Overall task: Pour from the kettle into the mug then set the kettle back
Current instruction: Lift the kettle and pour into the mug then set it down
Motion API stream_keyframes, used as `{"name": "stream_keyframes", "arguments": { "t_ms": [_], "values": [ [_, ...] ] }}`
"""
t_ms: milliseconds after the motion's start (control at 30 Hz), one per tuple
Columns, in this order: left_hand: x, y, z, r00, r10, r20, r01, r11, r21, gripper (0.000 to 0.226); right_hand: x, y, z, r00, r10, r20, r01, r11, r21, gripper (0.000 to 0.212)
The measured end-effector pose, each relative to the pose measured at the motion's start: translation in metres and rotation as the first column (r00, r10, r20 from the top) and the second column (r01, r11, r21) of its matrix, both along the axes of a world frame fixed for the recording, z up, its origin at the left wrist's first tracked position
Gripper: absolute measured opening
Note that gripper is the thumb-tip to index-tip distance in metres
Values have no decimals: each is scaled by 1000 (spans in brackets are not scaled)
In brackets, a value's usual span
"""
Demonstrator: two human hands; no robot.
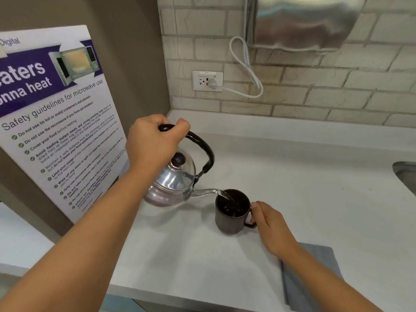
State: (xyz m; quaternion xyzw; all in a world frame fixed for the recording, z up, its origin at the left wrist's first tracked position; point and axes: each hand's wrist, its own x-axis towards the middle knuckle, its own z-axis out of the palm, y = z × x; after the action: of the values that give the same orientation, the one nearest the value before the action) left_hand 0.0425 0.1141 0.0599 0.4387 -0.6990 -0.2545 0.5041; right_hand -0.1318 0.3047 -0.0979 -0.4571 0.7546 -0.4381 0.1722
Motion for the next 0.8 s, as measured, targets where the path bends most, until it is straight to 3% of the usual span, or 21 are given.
{"name": "stream_keyframes", "arguments": {
  "t_ms": [367,500,600,800],
  "values": [
    [4,-16,-18,953,-93,-288,139,980,144,47,-8,1,4,998,55,33,-57,997,44,46],
    [1,-31,-19,929,-22,-371,125,958,256,52,-21,2,20,984,143,103,-158,974,164,42],
    [-3,-46,-18,902,24,-432,126,941,314,47,-37,-5,44,980,195,44,-199,945,260,35],
    [-27,-77,-26,870,24,-493,144,943,299,45,-46,-48,113,990,126,-59,-124,991,47,30]
  ]
}}
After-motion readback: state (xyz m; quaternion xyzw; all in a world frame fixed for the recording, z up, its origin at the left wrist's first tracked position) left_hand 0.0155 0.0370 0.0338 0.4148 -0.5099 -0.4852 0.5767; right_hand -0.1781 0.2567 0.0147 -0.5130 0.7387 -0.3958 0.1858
